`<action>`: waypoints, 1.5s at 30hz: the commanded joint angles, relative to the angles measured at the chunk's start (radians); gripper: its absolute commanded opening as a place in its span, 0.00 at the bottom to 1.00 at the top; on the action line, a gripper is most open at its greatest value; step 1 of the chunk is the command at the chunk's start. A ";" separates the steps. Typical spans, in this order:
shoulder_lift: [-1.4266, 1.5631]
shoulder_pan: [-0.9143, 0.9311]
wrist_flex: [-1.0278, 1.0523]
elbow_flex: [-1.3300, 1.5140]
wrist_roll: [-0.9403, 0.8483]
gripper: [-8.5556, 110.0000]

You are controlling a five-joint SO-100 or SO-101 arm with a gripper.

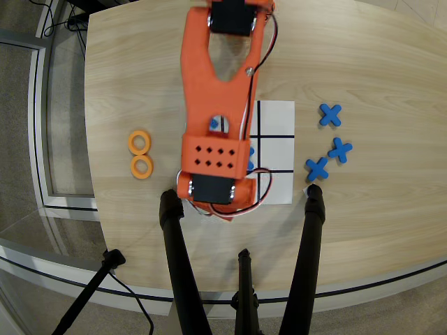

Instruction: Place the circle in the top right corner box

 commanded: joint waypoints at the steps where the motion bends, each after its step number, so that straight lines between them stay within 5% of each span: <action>1: -0.043 0.003 -0.009 -0.077 -0.005 0.07; 45: -0.319 0.000 0.029 -0.322 0.008 0.07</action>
